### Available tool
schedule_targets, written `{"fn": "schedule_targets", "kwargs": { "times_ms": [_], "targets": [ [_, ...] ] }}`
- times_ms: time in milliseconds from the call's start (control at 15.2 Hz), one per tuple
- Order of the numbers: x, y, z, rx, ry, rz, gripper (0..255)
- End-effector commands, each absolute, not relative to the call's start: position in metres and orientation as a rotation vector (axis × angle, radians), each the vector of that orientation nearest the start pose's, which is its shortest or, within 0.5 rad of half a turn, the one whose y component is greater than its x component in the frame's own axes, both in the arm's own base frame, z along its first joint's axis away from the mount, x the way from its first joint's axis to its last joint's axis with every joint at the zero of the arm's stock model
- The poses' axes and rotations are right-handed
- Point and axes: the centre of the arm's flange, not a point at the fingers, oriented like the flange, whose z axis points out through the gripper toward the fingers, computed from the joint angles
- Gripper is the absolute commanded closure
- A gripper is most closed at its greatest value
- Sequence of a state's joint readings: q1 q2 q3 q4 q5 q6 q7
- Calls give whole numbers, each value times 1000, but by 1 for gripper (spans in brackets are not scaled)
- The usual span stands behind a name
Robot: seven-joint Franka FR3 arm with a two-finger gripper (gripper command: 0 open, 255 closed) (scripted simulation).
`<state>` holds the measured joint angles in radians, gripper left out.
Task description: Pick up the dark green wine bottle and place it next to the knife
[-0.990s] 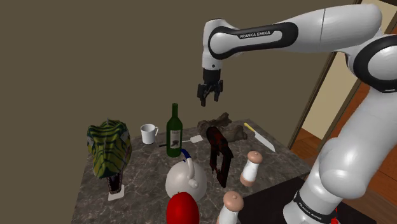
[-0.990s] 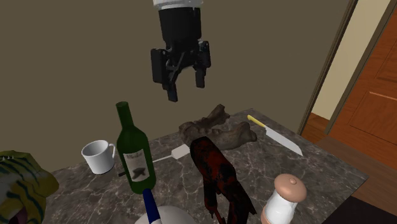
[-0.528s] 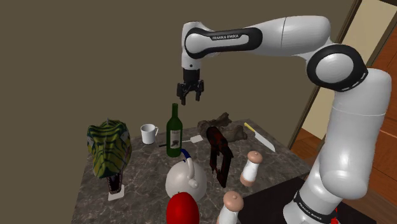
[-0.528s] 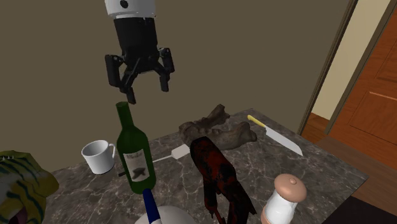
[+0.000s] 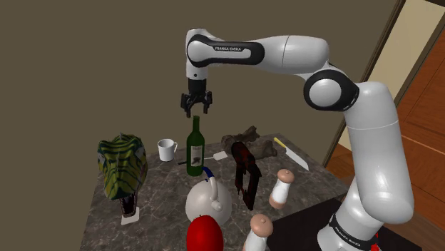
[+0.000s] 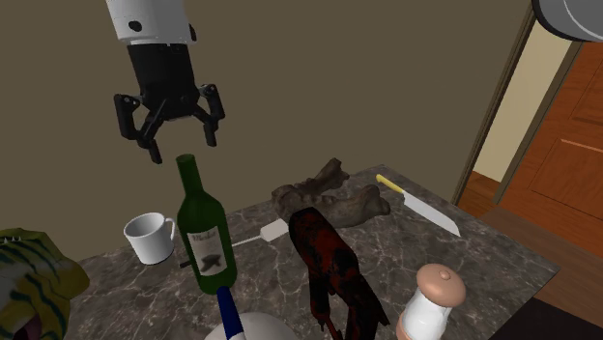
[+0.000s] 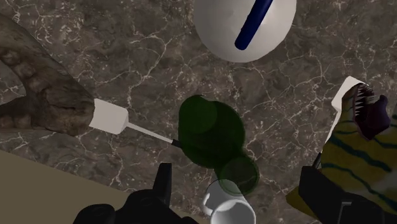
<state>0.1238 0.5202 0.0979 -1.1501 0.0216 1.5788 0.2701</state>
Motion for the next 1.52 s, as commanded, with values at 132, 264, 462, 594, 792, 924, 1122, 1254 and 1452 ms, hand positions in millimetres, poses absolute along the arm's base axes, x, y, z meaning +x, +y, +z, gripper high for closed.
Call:
{"fn": "schedule_targets", "kwargs": {
  "times_ms": [132, 264, 462, 594, 792, 924, 1122, 1254, 1452],
  "targets": [
    [683, 142, 478, -3088, 94, 160, 0],
    [682, 142, 467, -3088, 94, 160, 0],
    [682, 143, 464, -3088, 94, 160, 0],
    [682, 143, 464, -3088, 94, 160, 0],
    [682, 143, 464, -3088, 94, 160, 0],
    [682, 143, 464, -3088, 94, 160, 255],
    [682, 143, 464, -3088, 94, 160, 255],
    [682, 143, 464, -3088, 94, 160, 255],
    [682, 143, 464, -3088, 94, 160, 255]
  ]
}}
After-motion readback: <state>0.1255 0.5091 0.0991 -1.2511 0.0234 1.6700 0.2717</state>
